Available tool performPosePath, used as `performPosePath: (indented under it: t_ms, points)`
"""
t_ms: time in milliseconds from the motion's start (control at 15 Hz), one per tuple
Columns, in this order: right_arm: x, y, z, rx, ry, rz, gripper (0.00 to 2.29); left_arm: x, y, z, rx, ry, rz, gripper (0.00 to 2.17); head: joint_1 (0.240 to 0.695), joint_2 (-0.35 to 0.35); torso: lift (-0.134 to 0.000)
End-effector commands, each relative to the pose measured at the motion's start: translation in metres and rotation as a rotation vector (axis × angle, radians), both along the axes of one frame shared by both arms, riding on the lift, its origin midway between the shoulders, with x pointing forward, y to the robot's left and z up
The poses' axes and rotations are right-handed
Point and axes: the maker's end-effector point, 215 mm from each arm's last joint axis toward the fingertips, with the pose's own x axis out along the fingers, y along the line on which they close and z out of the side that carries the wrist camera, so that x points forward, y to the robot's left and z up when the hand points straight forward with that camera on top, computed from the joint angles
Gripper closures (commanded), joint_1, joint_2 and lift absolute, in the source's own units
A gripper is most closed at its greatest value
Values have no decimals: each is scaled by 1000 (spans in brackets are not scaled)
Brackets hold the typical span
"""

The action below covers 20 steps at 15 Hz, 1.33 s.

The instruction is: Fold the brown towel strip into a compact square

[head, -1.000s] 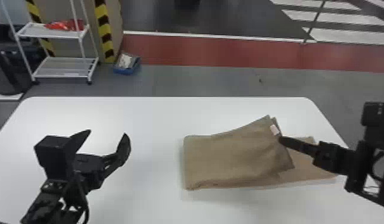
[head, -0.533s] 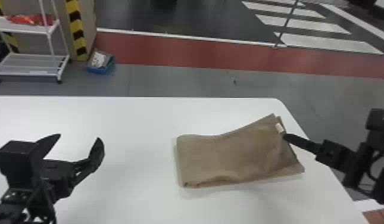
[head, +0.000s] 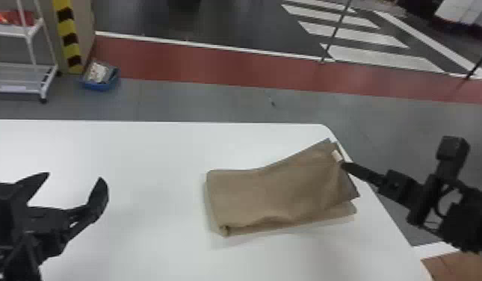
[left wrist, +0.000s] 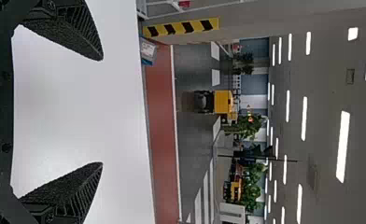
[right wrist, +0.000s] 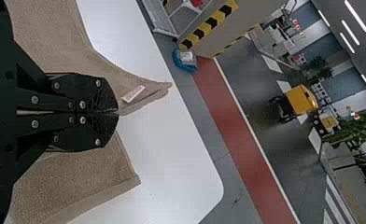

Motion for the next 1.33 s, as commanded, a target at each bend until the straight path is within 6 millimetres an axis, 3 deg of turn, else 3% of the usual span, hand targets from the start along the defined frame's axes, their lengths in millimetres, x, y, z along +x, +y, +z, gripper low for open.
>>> performPosePath:
  t_ms: [0,333,600,667,800,1267]
  points:
    - [-5,-9,-7,17,8,-20,1423,-1,-1,-2,3,3,-1,83,695,-302,-124]
    - [-12,-33,-34,39,25,-79,1423,0,-5,-5,4,8,-8,83,695,-330,-124]
    - [-2,-47,-58,3,73,-113,1399,-1,-3,-9,9,12,-4,83,695,-350,-124]
    - [0,-55,-65,-22,82,-135,1082,-1,-2,-9,10,13,-3,83,695,-350,-124]
    - [3,-61,-76,-42,98,-150,-2,-1,-2,-9,12,13,-2,83,695,-350,-124]
    - [-21,-110,-64,-135,14,-230,107,2,-8,-11,14,10,-13,83,695,-350,-124]
